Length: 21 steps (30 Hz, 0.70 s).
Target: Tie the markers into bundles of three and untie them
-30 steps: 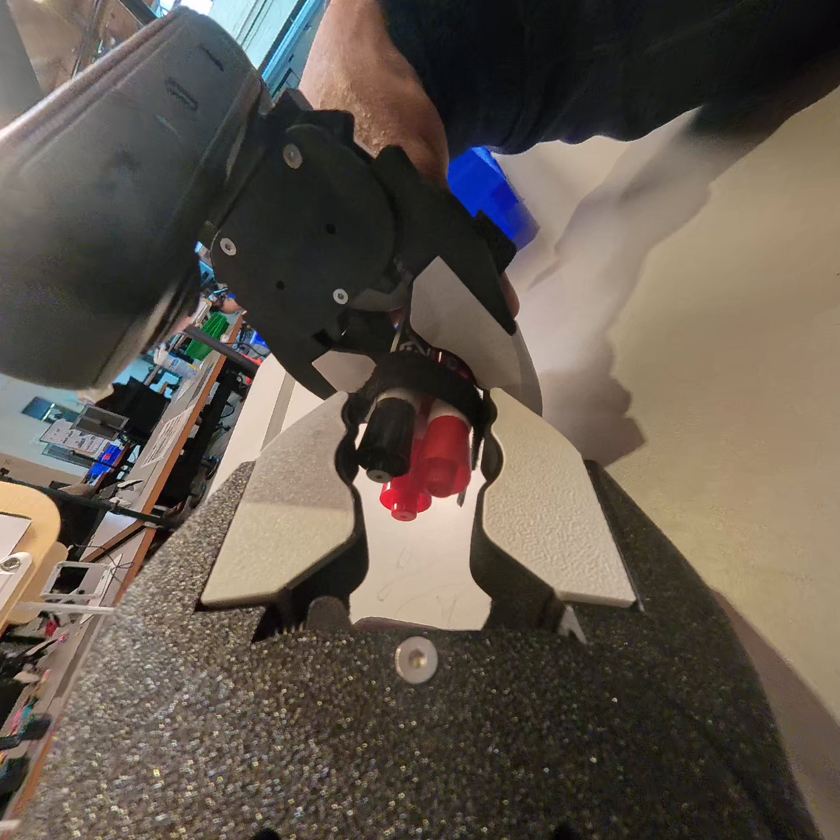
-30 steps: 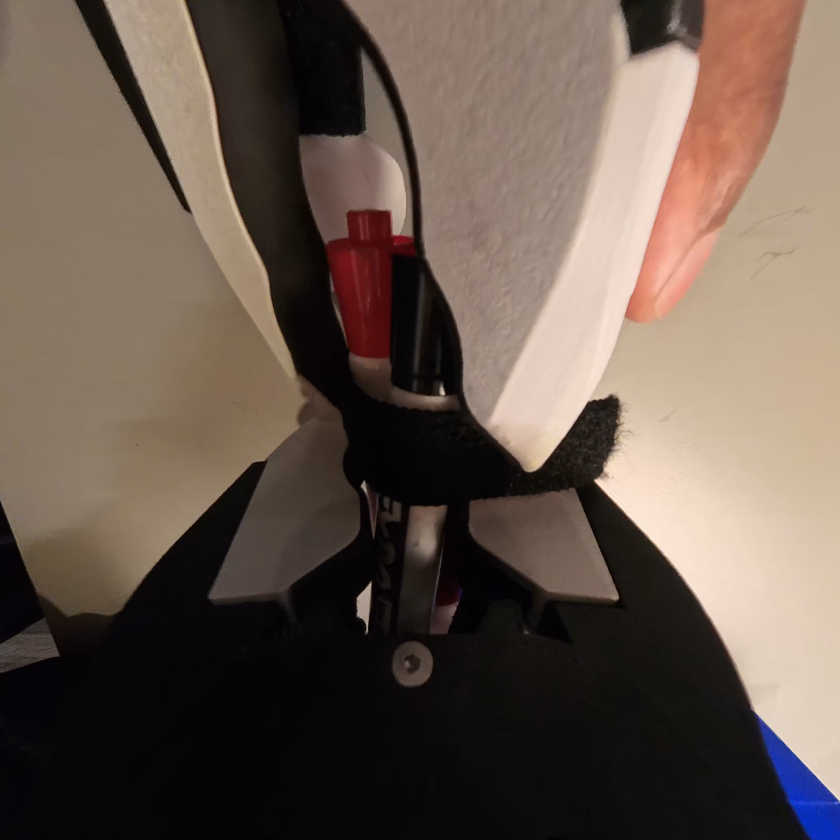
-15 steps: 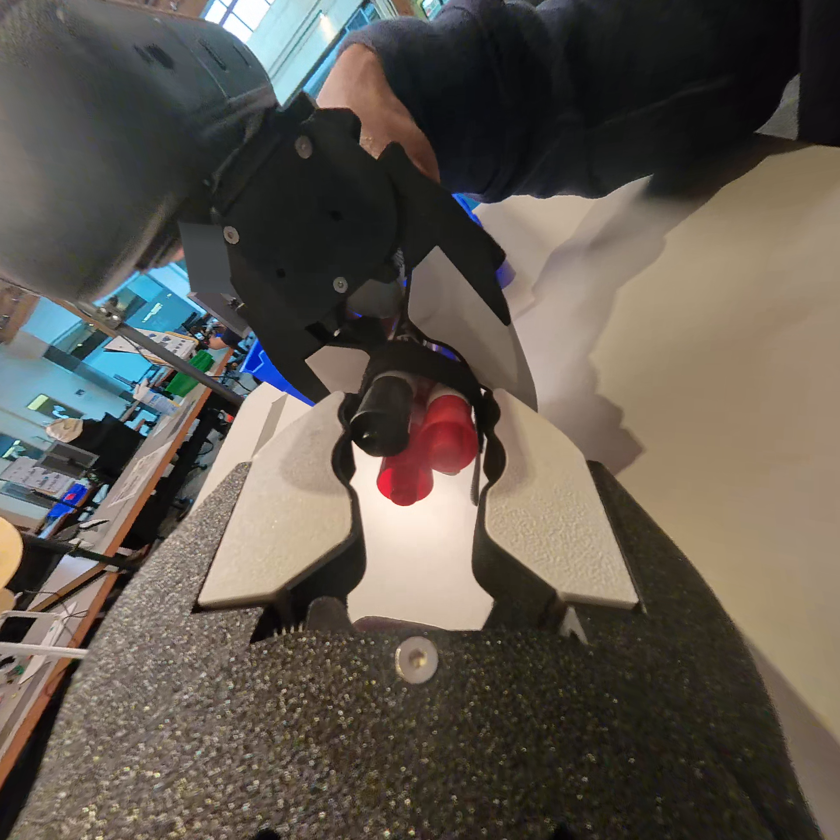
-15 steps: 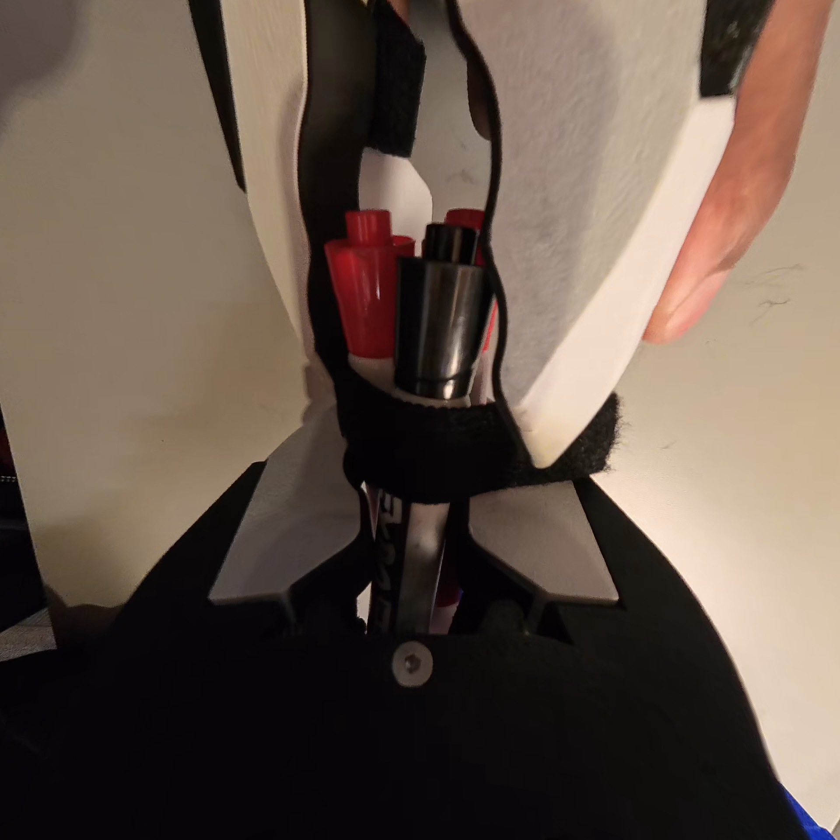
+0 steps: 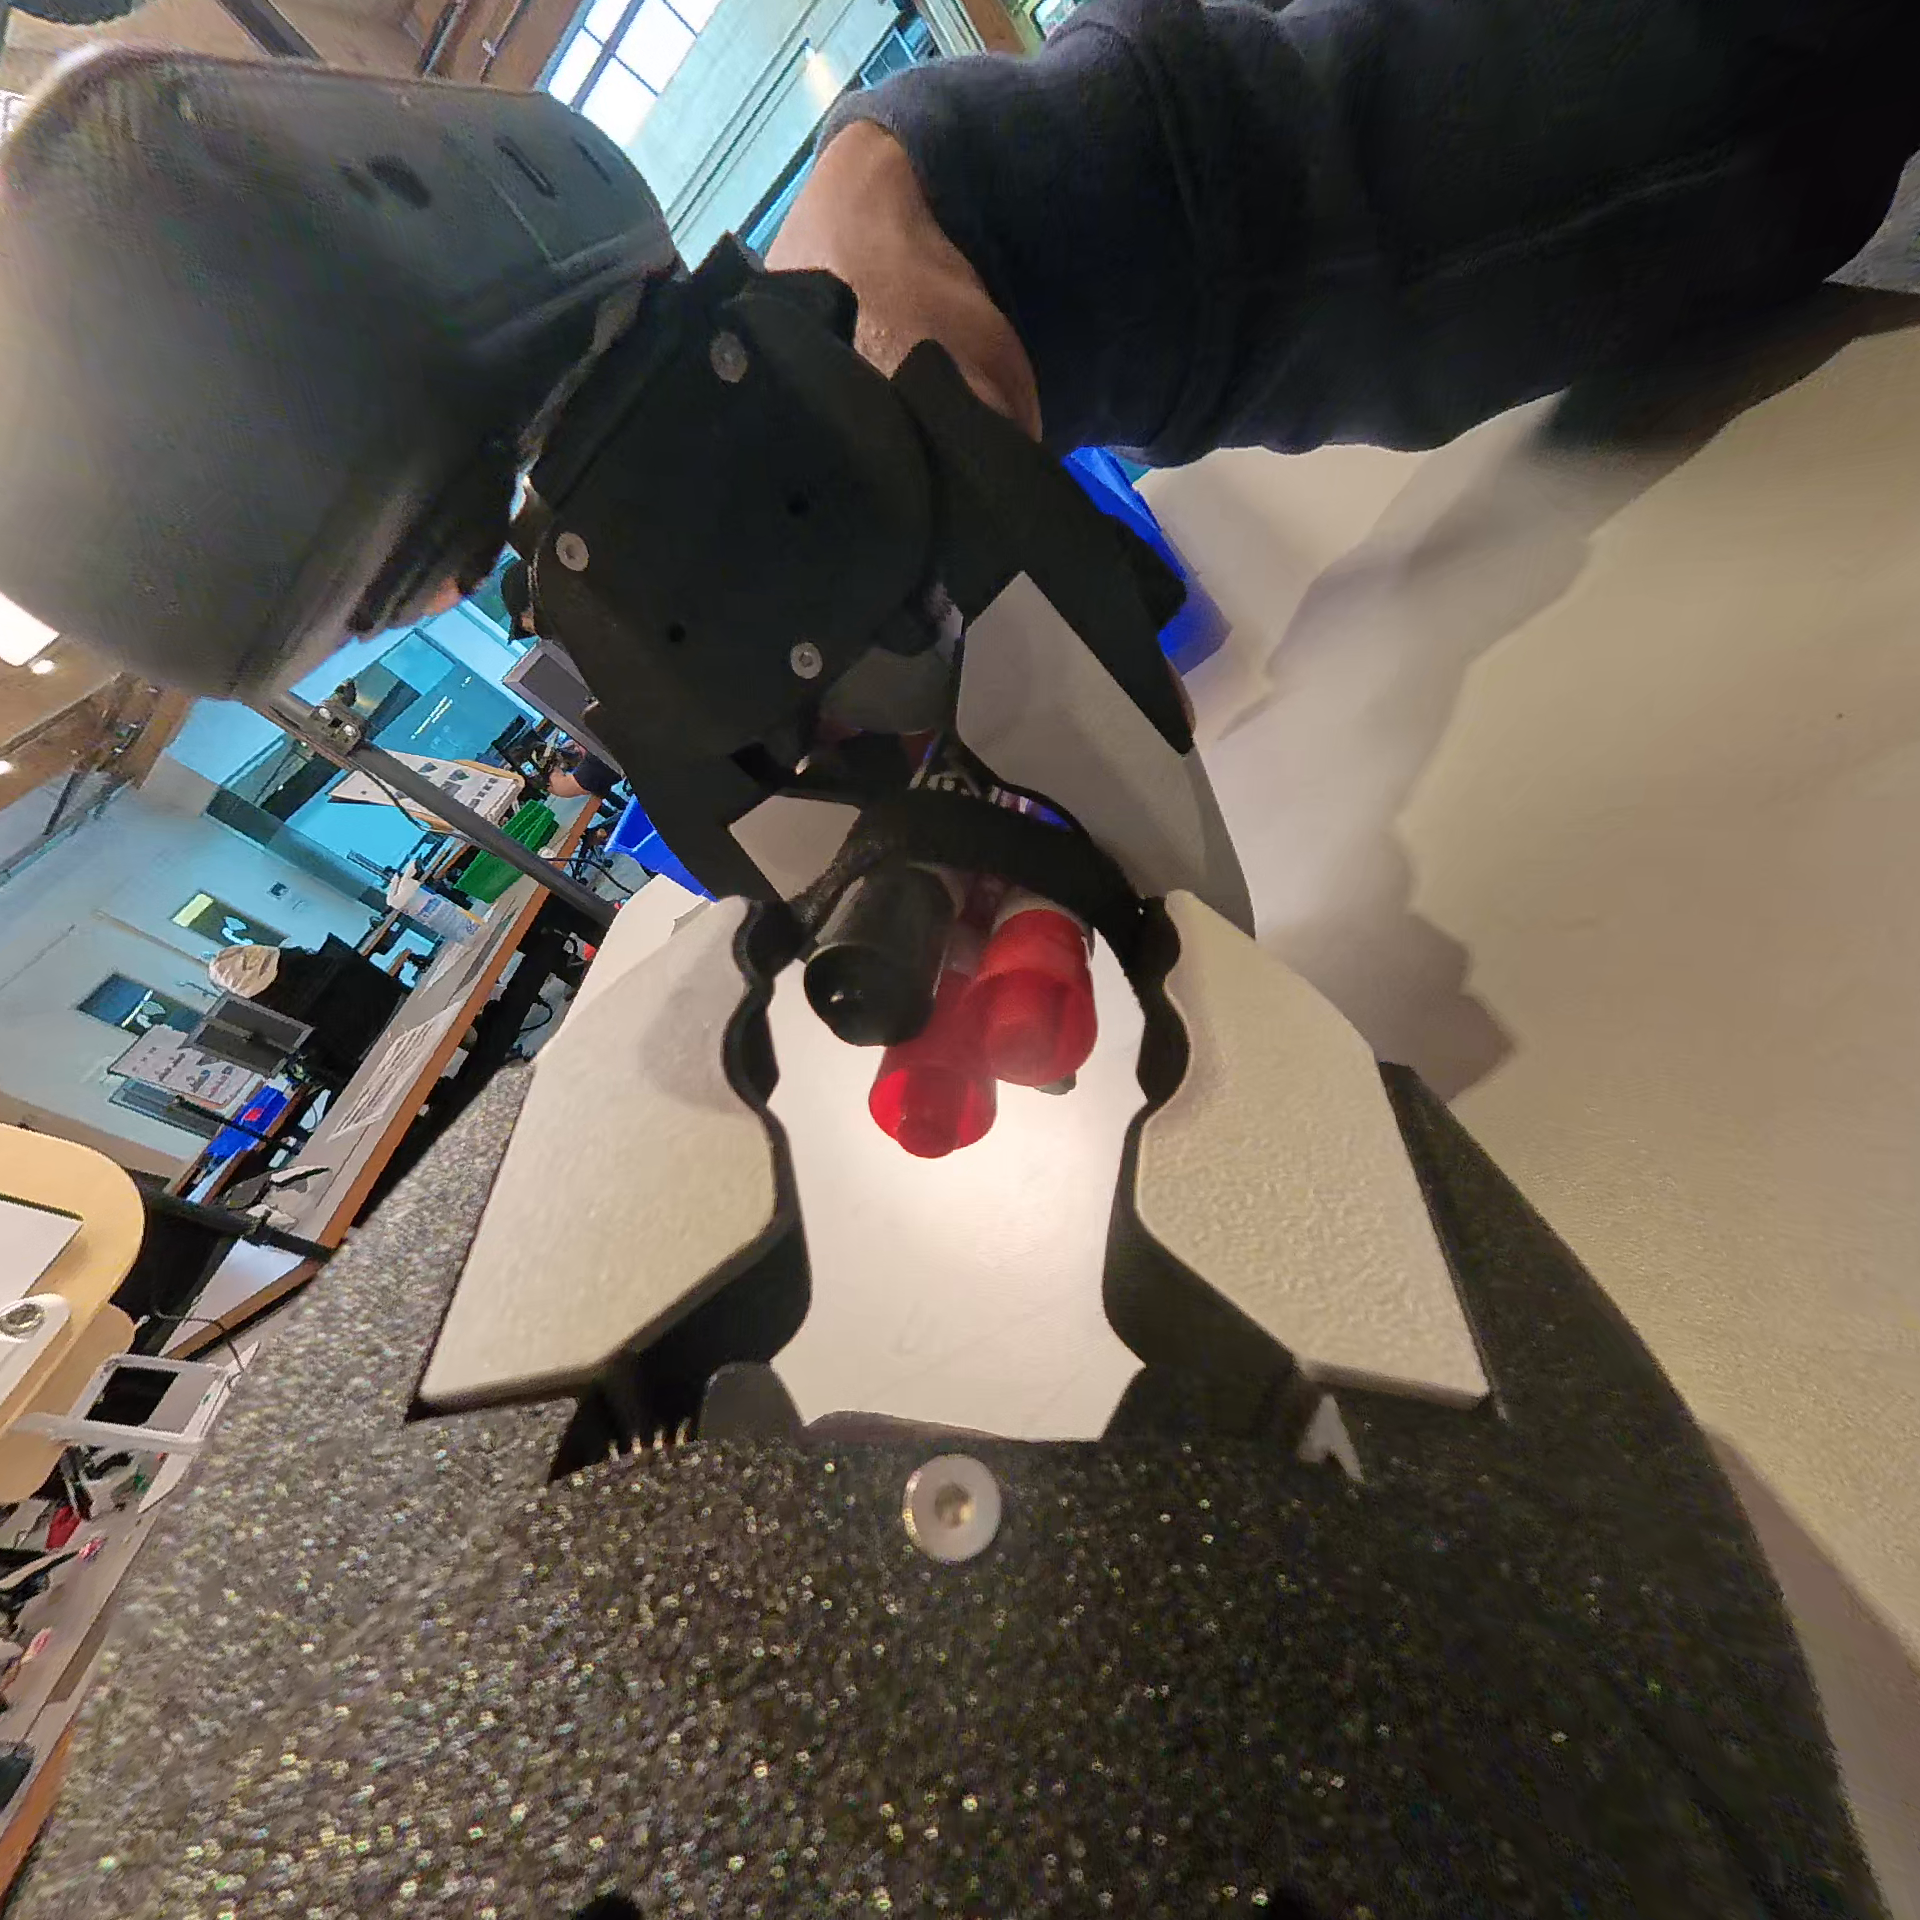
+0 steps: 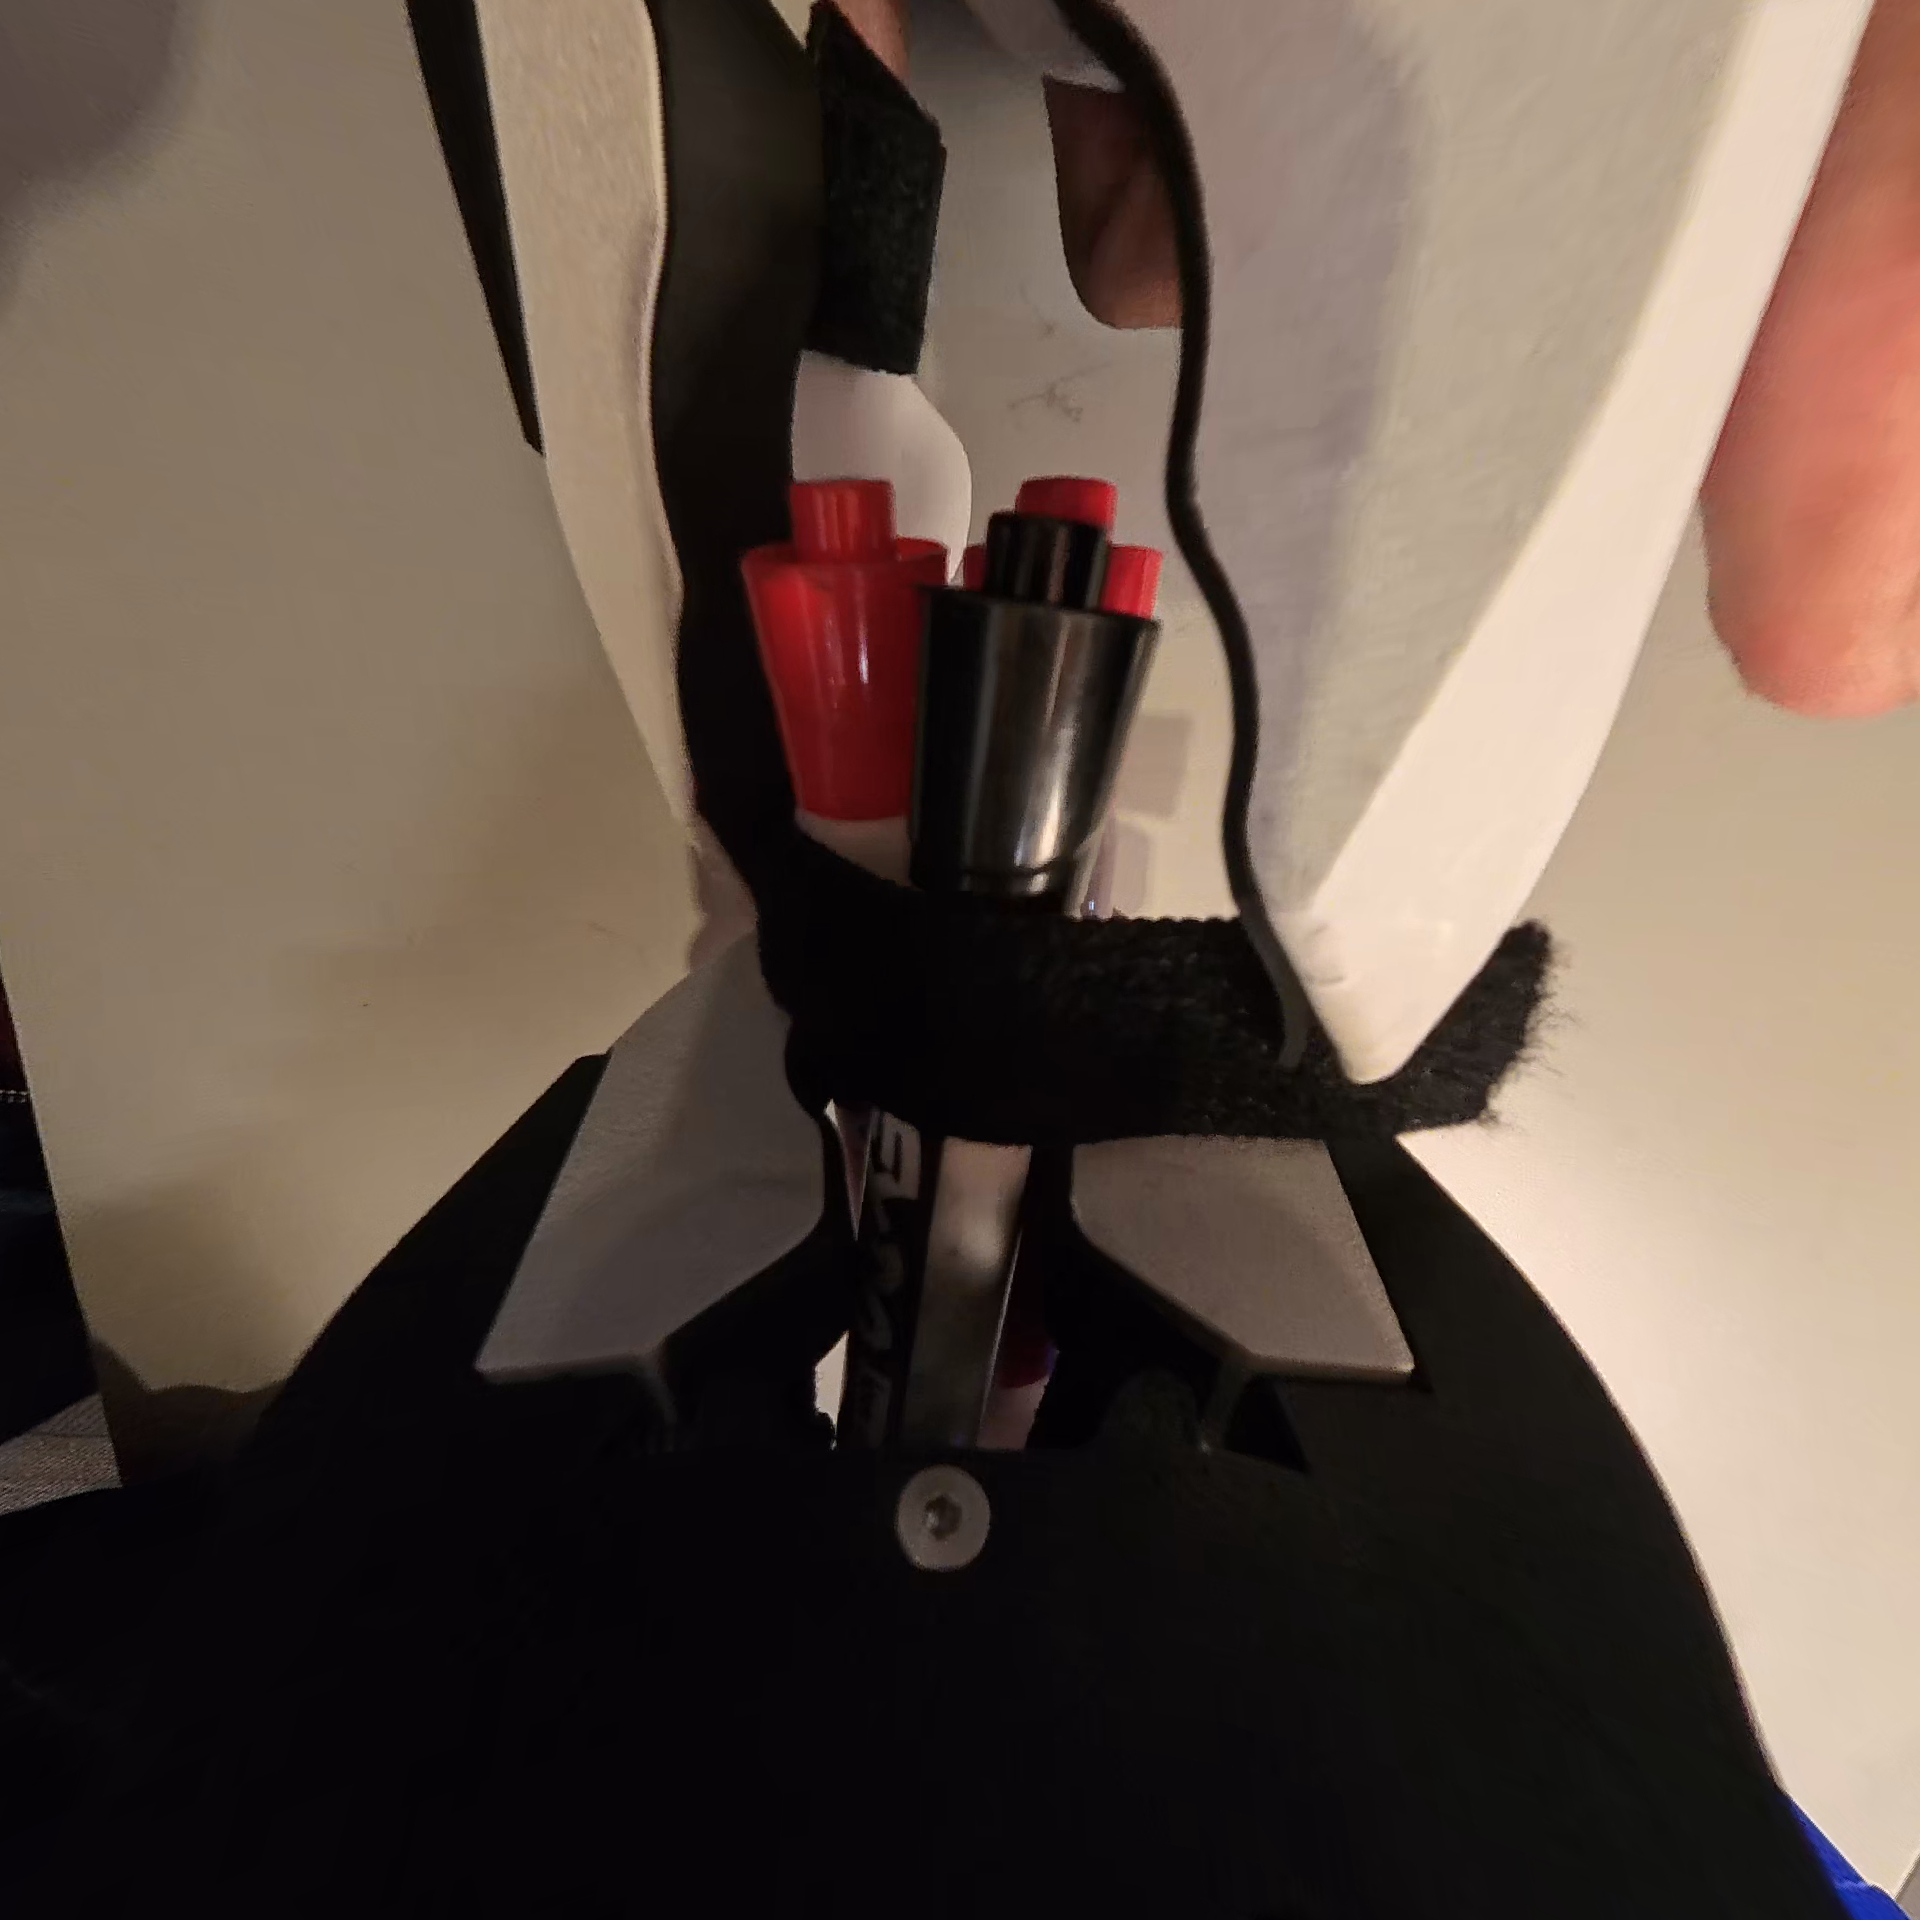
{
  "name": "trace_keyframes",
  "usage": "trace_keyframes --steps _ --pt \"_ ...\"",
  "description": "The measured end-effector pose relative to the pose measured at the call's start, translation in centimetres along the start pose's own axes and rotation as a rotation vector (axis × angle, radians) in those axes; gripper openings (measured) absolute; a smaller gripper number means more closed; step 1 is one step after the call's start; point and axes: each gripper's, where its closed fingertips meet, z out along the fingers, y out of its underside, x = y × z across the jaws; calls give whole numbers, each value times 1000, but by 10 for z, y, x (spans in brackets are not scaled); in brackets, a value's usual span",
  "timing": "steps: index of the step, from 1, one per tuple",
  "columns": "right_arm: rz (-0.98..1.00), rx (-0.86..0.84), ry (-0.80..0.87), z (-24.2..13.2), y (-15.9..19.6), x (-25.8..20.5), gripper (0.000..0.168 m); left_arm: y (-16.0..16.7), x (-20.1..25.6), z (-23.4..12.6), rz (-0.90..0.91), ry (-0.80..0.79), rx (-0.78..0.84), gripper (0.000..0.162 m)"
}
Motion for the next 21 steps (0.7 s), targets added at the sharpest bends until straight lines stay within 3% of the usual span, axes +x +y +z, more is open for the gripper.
trace_keyframes --steps 12,21 --pt "-29 18 2 -3 -4 -3 40 5 0 1 32 -3 -32 67" --pt "-45 26 3 -5 -5 -4 40 5 0 -1 42 6 -19 55"
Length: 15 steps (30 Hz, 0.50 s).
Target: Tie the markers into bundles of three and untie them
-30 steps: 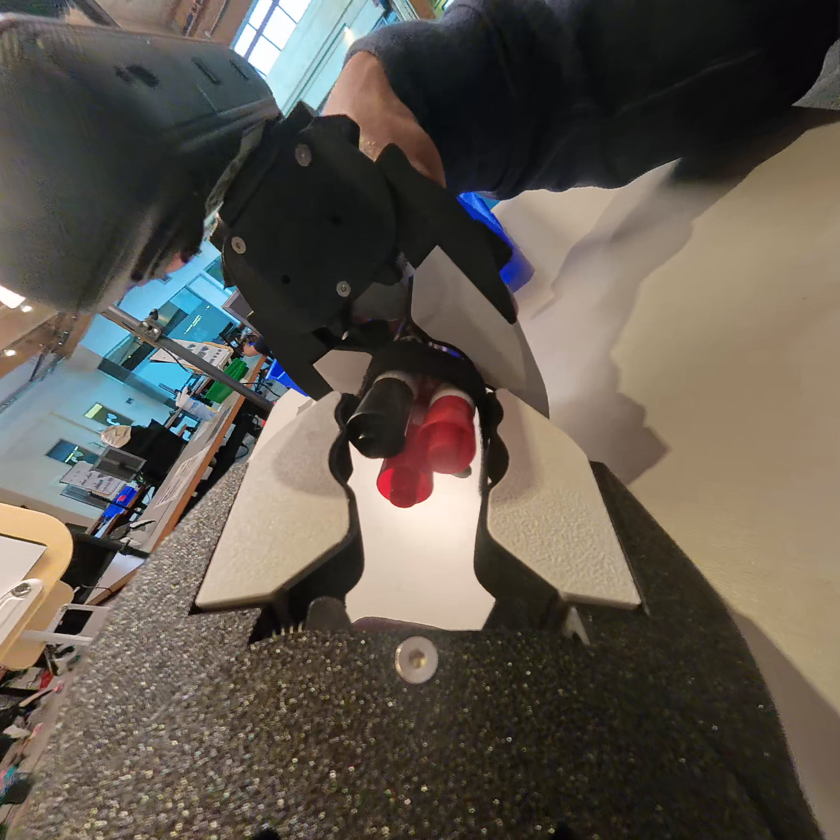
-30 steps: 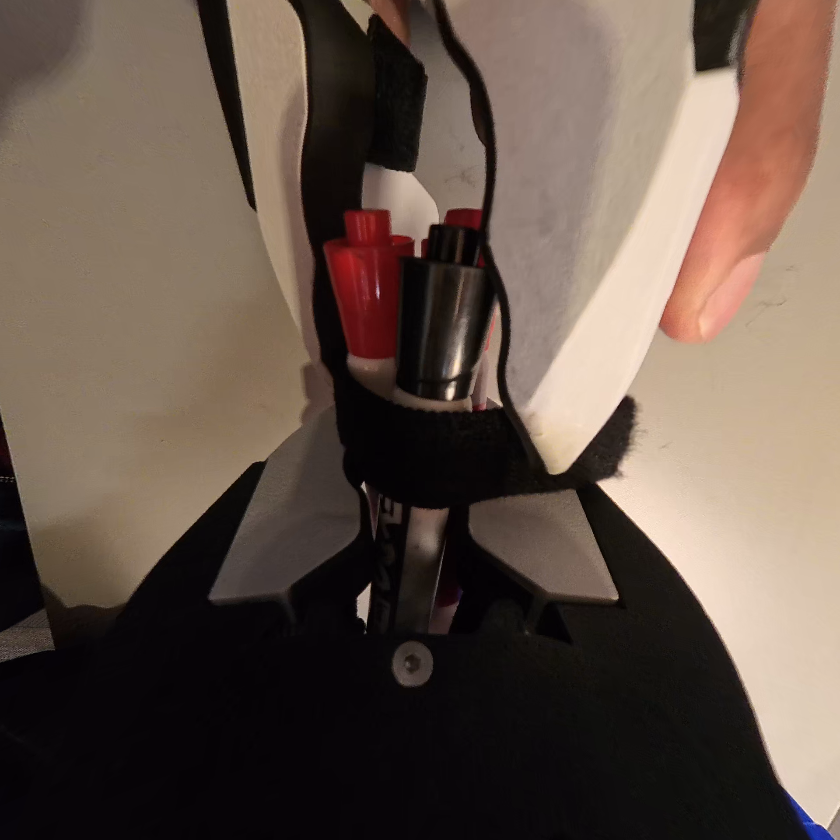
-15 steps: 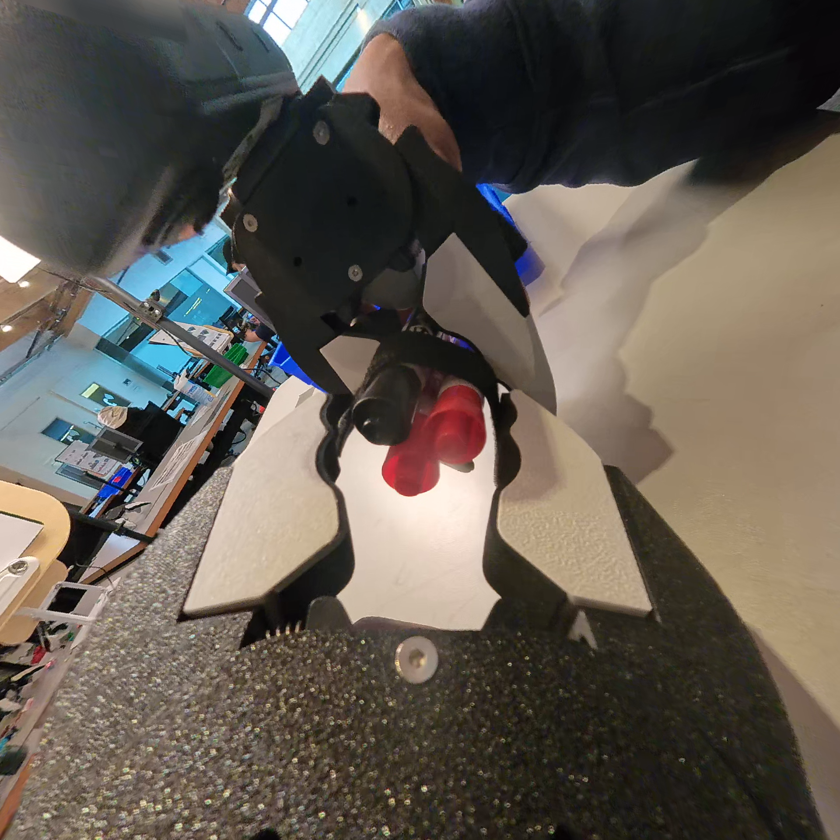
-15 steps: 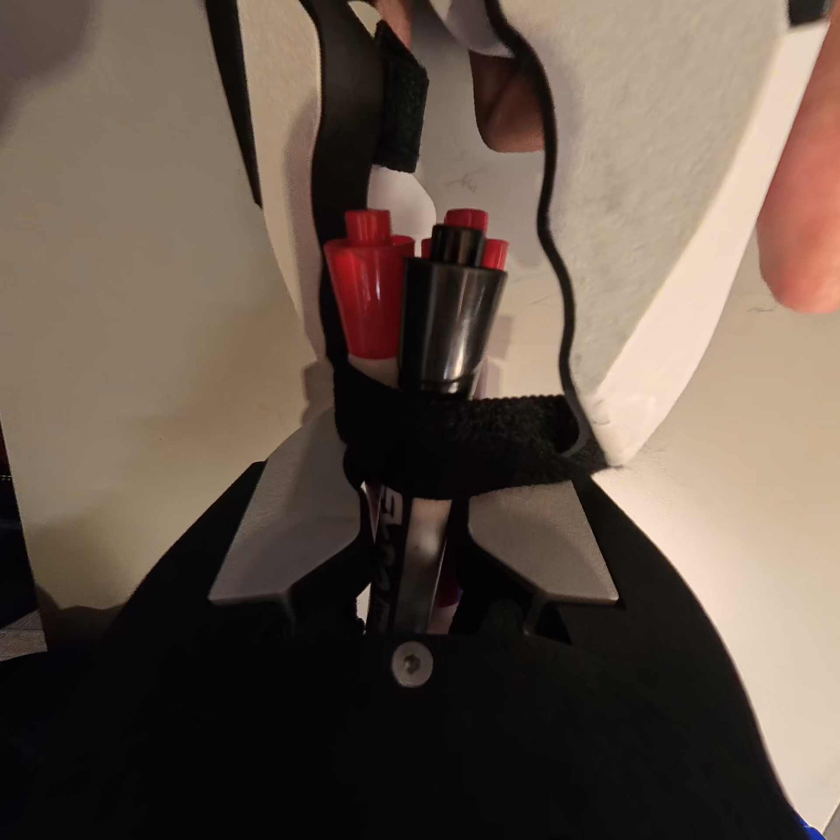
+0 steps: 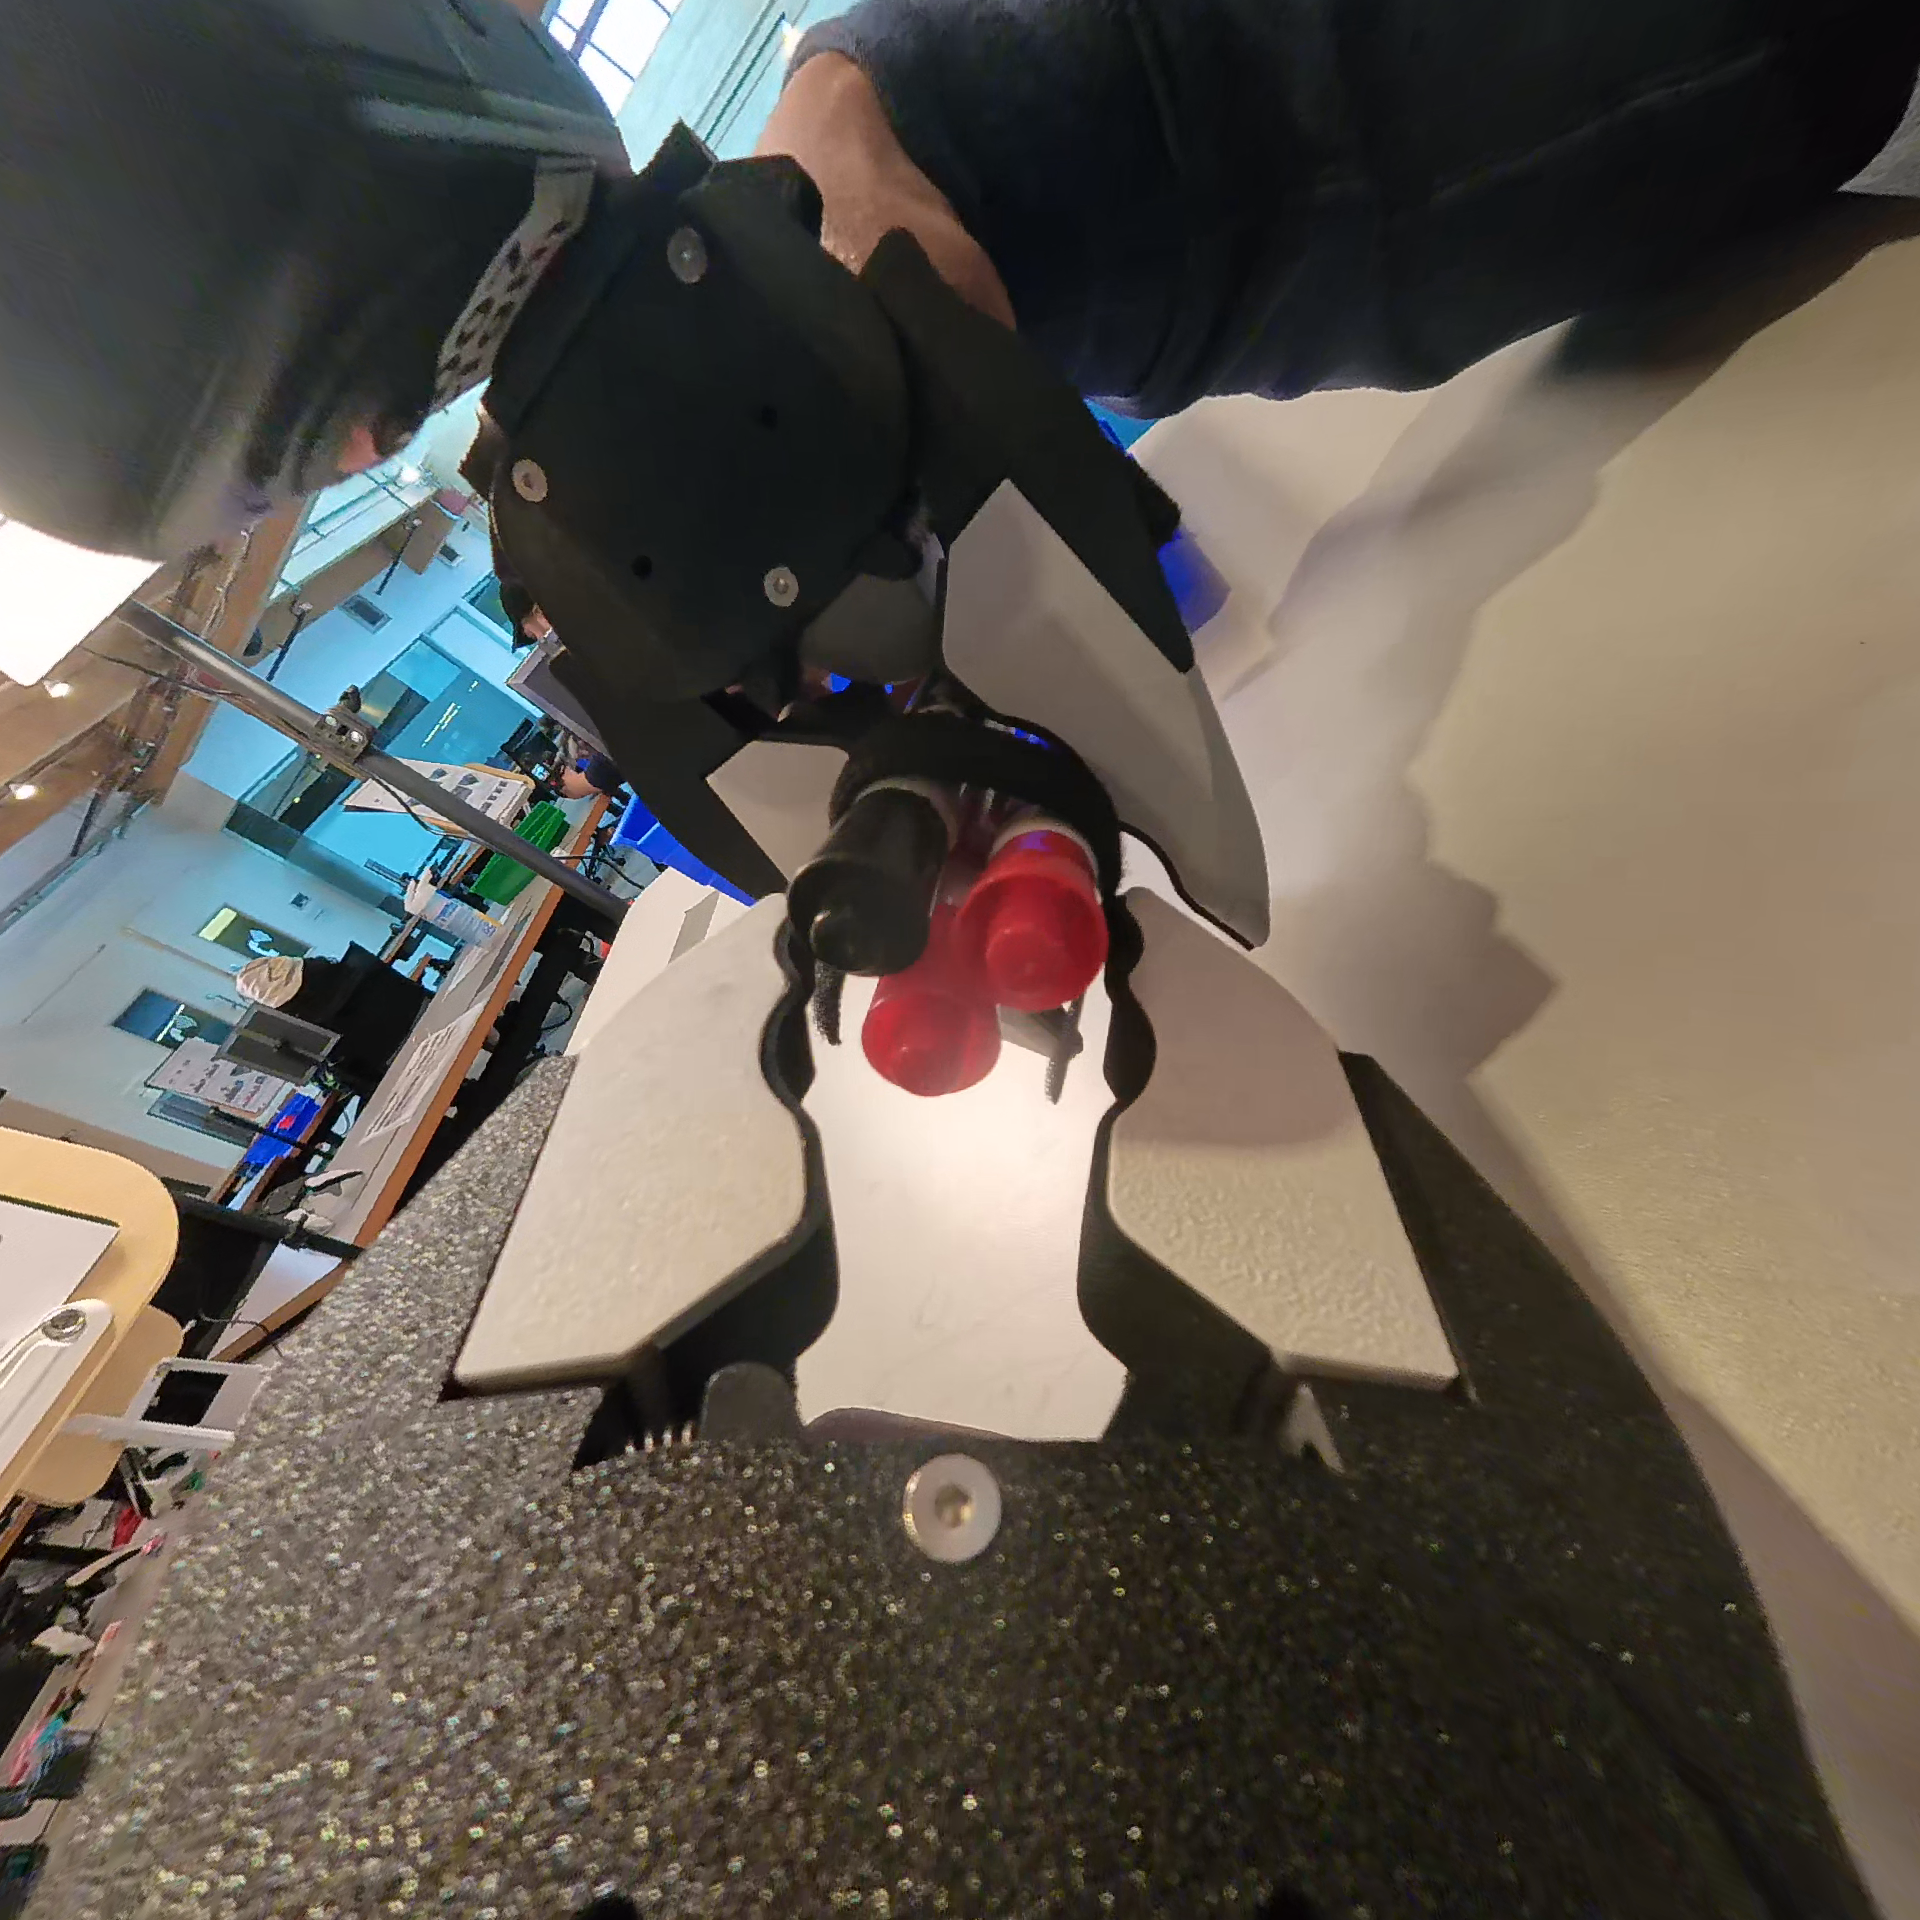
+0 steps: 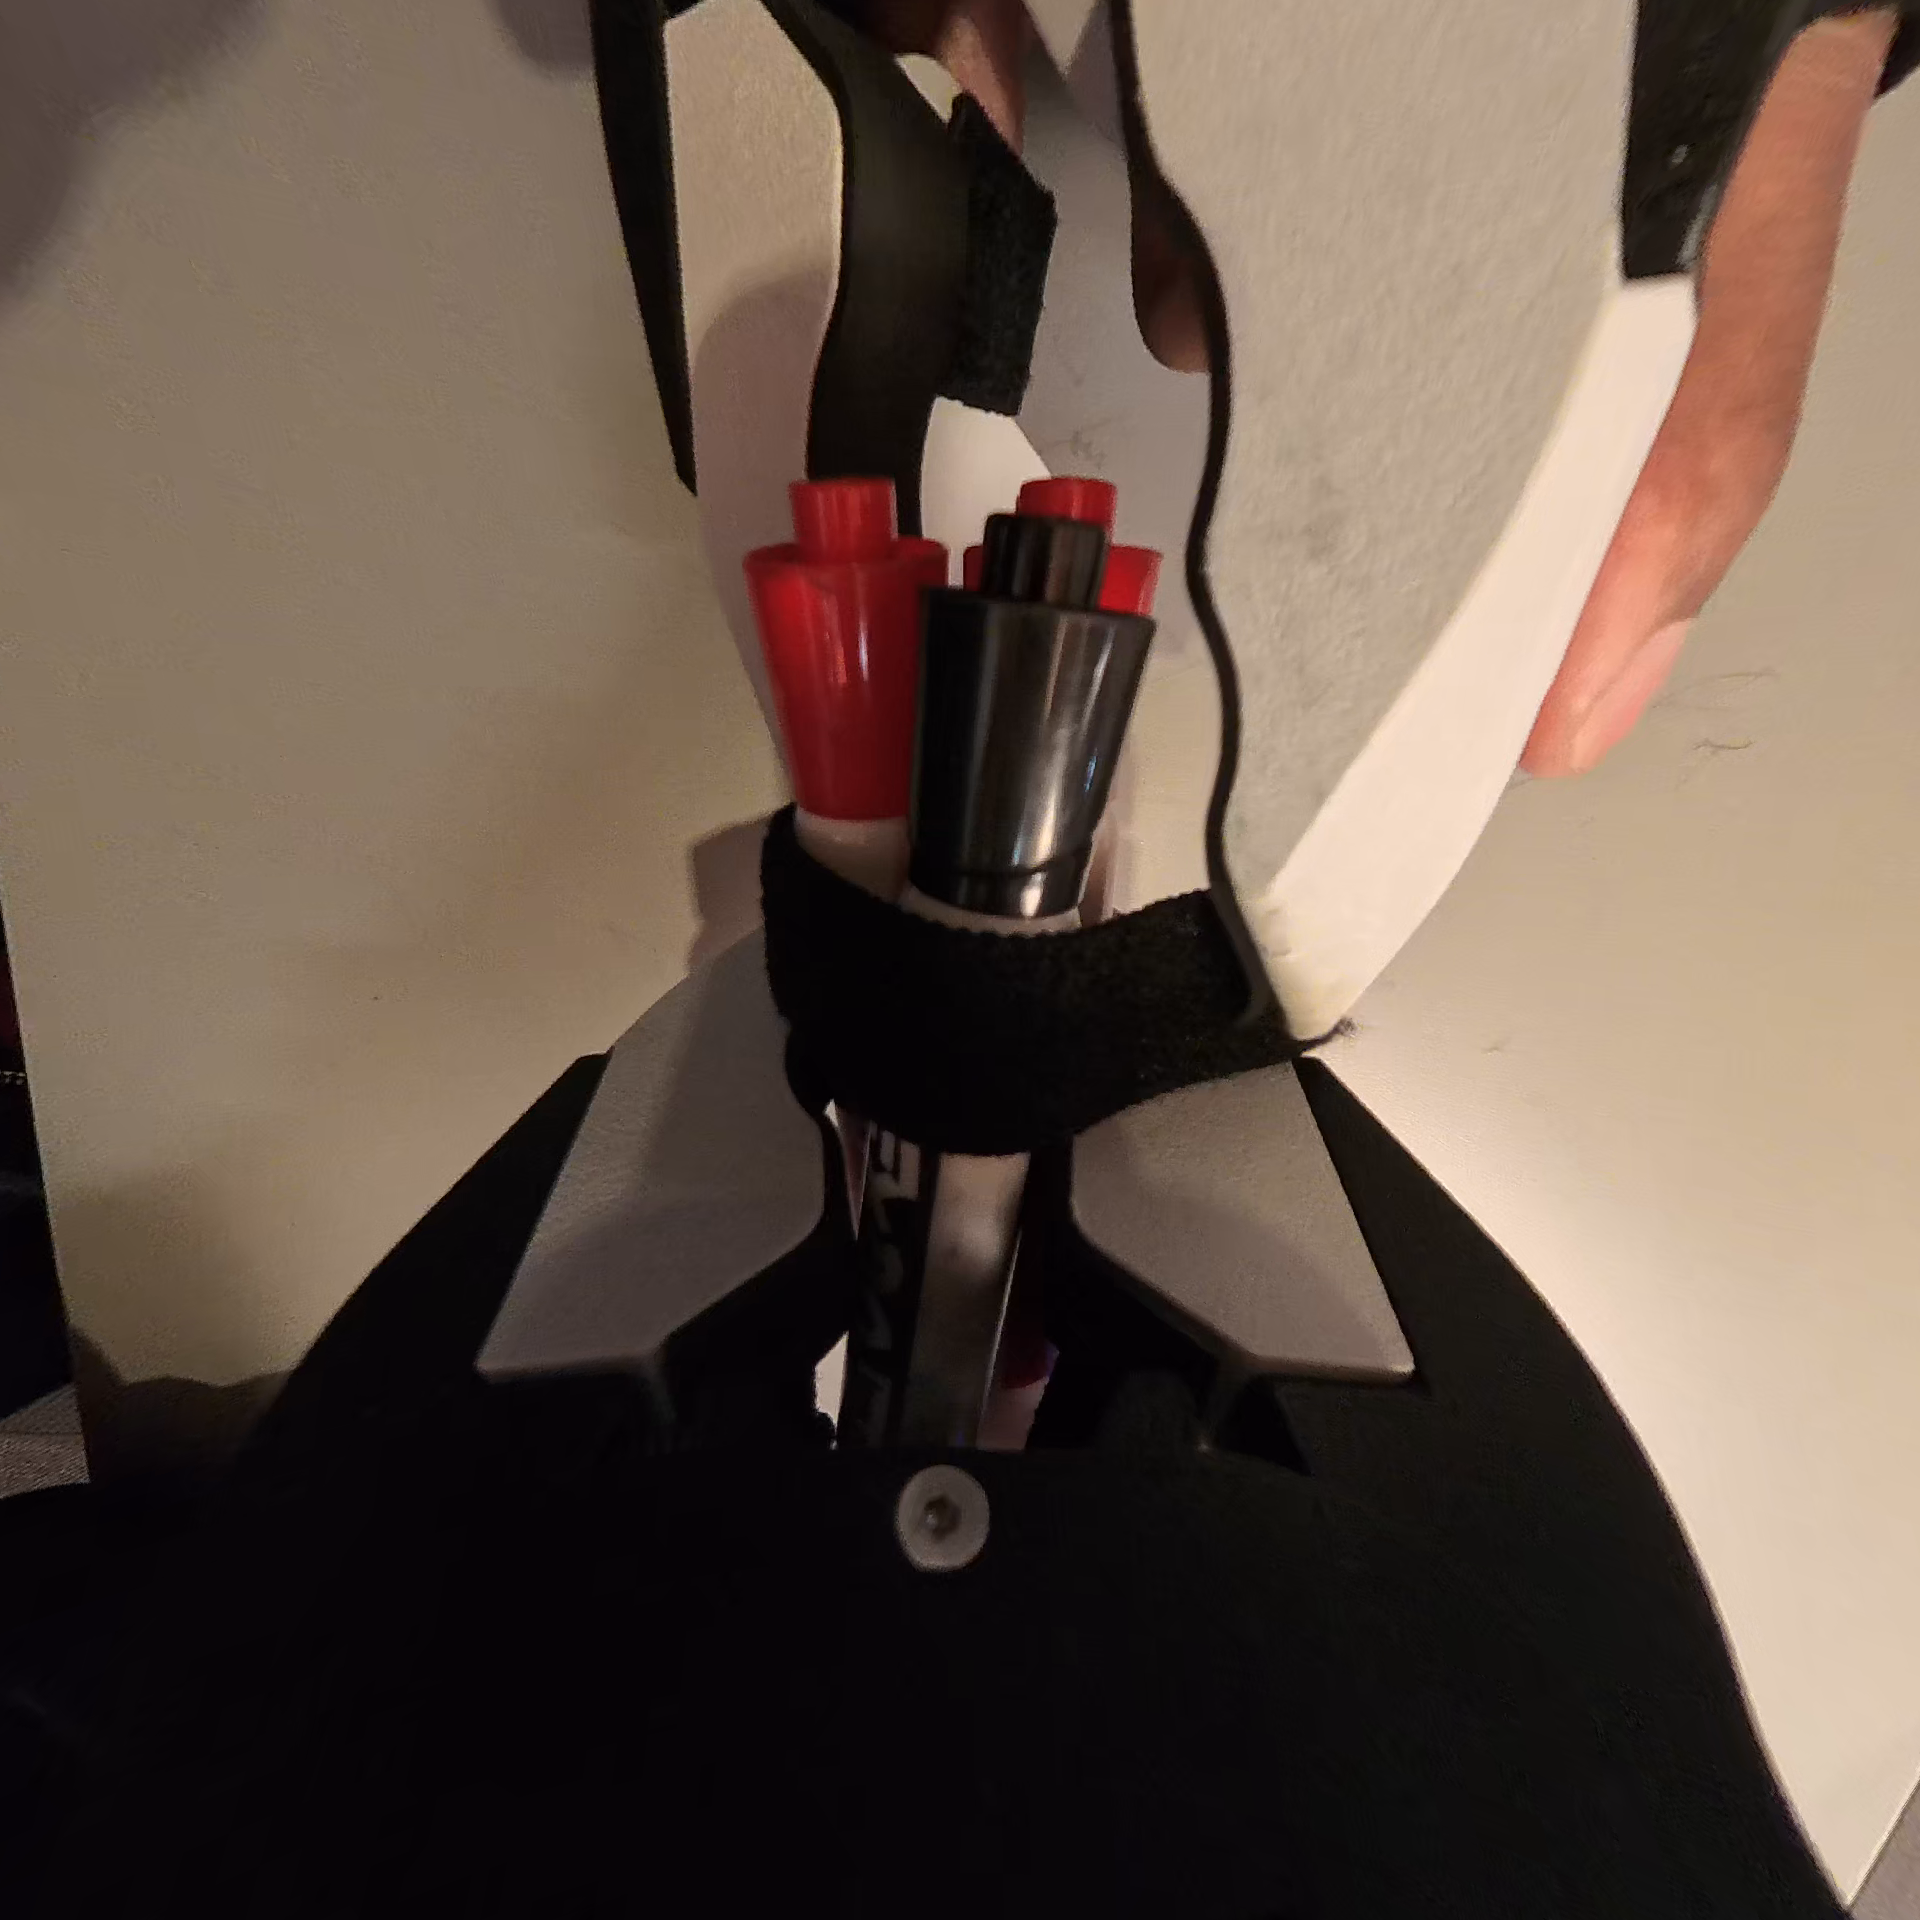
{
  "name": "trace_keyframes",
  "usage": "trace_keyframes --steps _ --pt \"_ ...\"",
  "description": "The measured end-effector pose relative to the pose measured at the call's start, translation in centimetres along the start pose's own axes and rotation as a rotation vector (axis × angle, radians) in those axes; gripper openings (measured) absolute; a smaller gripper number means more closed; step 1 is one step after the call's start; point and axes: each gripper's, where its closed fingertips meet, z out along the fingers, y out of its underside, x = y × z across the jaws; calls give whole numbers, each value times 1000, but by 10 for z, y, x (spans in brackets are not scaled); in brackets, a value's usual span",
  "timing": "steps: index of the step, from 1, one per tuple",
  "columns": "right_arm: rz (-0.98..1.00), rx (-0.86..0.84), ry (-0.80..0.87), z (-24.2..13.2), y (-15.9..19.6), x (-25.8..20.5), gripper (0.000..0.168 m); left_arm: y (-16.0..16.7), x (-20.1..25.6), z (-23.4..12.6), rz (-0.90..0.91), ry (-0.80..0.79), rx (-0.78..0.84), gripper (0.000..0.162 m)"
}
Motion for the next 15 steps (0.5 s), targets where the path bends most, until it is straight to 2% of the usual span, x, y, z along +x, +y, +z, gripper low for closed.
trace_keyframes --steps 15 --pt "-10 2 -9 1 -1 -3 40 1 -2 4 23 -56 -2 64"
